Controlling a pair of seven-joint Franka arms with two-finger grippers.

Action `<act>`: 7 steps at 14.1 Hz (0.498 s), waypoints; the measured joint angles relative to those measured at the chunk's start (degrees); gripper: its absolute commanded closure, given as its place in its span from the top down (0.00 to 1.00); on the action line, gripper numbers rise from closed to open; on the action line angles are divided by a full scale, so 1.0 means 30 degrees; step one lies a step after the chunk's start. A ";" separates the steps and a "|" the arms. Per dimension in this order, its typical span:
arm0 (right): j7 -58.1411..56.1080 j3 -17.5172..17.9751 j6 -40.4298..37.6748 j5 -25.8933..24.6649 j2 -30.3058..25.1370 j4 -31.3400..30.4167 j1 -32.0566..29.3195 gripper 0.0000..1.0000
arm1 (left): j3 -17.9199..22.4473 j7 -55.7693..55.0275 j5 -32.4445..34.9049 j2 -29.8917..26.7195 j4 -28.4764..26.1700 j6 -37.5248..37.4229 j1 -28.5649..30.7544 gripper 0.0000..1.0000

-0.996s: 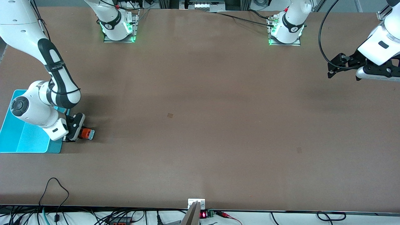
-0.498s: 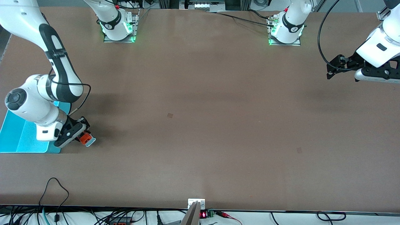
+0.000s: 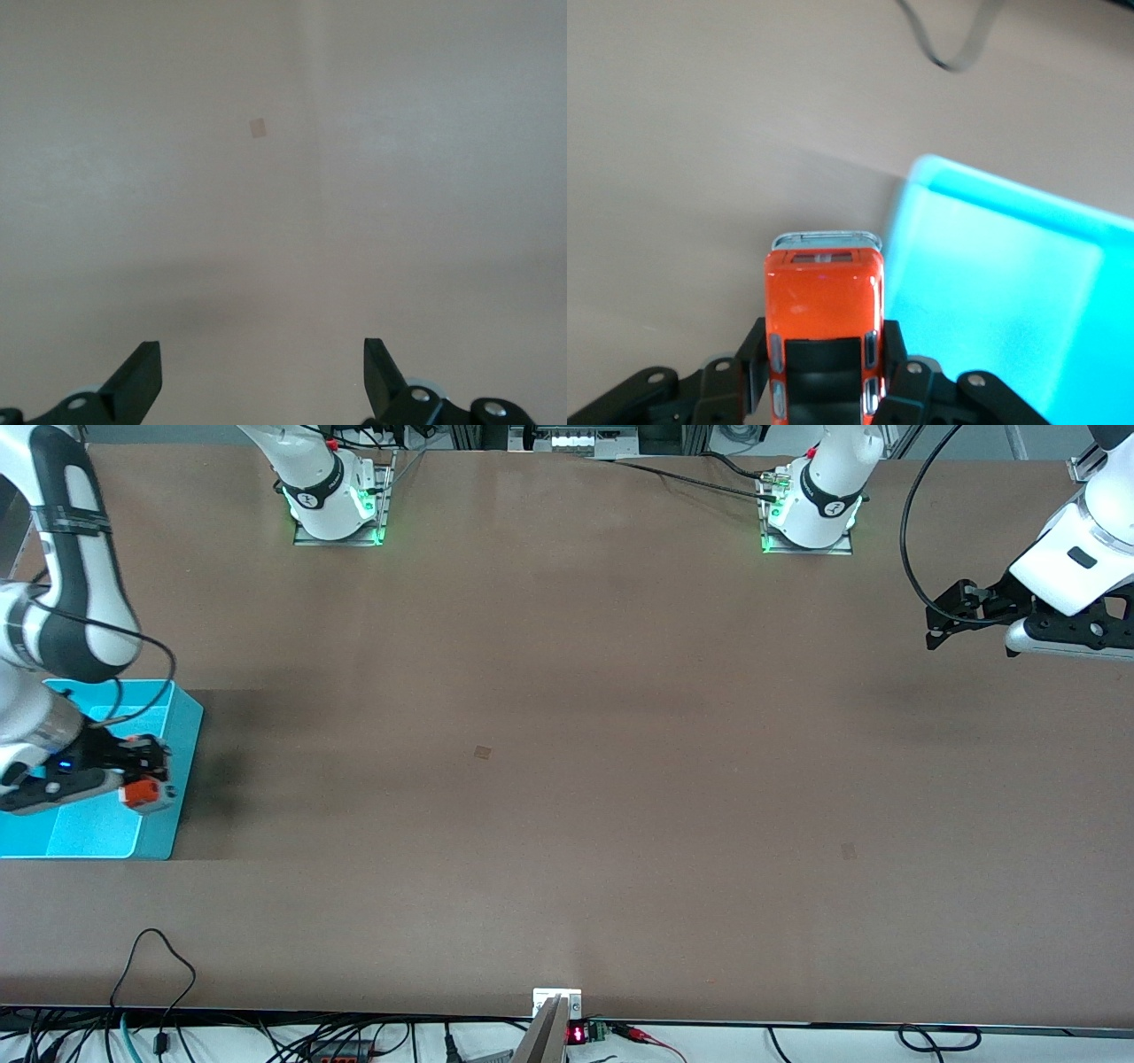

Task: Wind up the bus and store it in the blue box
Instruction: 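Lift the bus with the right gripper over the cyan box, then lower the bus into the box and open the right gripper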

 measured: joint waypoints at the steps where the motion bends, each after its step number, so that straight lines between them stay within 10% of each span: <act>1: -0.0003 -0.0549 0.0000 -0.0003 0.0116 -0.0003 -0.0154 0.00 | -0.0001 0.0000 0.0000 0.0001 0.0002 0.0000 -0.0001 1.00; 7: -0.0005 -0.1413 0.1126 -0.0009 0.2498 0.0261 -0.1119 0.00 | 0.0001 -0.0001 0.0000 0.0006 0.0003 0.0000 0.0018 1.00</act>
